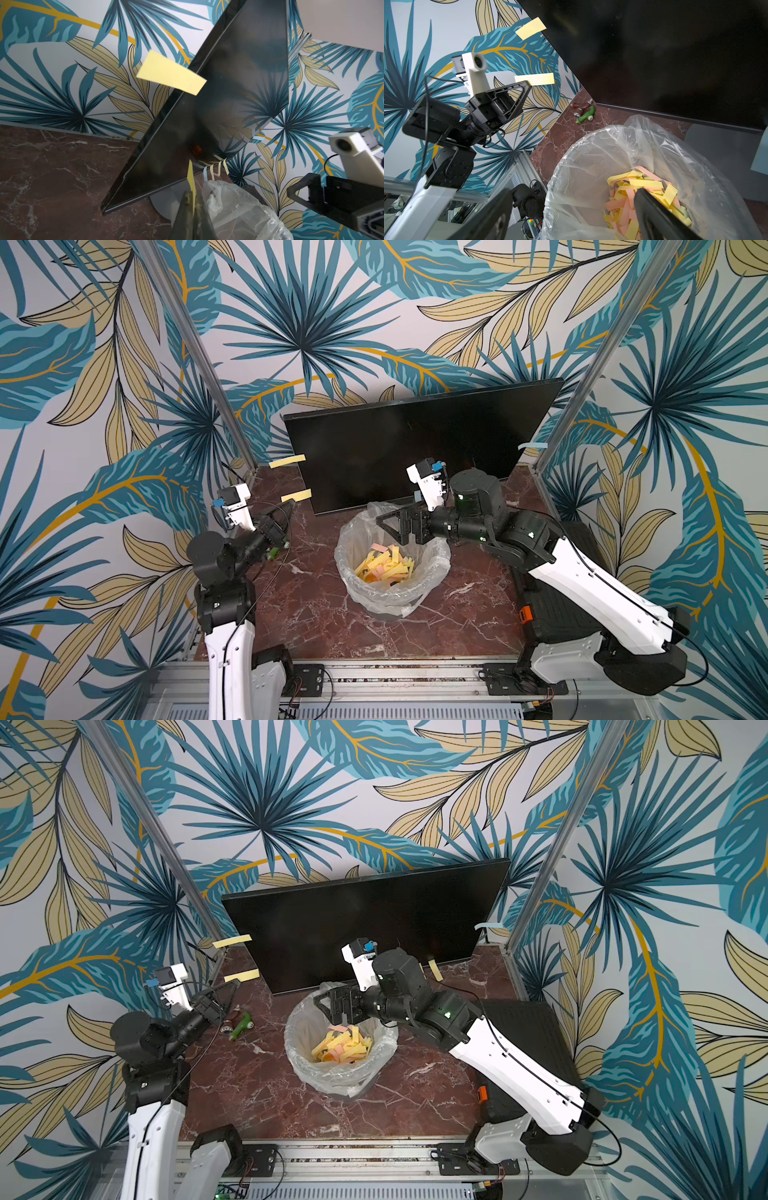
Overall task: Remove the sticky note from the monitor
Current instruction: Tear off the sticky note from the monitor, then place the sticky note in the trash bin.
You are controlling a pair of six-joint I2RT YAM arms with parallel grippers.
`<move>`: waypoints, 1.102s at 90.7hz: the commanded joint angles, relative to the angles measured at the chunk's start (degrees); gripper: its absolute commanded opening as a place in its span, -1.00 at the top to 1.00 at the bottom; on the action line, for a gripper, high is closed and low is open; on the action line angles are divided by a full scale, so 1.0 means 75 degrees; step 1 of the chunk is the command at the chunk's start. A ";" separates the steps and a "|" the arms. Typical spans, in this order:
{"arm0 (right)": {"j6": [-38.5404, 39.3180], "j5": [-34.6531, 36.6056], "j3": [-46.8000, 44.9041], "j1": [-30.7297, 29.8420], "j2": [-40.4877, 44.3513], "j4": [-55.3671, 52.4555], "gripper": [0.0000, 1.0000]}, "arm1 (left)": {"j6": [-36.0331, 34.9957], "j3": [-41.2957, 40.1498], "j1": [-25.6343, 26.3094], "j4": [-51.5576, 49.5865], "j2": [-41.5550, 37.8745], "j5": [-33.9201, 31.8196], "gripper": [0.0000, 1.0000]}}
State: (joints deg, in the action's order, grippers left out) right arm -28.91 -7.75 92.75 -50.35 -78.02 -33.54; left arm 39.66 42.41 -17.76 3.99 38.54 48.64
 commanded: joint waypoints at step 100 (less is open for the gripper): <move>-0.0236 0.1232 -0.0855 -0.0025 0.0921 -0.0478 -0.91 | -0.2730 0.2184 0.7676 -0.4325 0.1573 -0.5836 -0.12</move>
State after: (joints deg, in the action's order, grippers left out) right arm -29.85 0.62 87.79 -50.35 -72.55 -36.32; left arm 21.56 55.55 39.64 -28.32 51.09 7.07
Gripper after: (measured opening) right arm 0.955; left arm 0.495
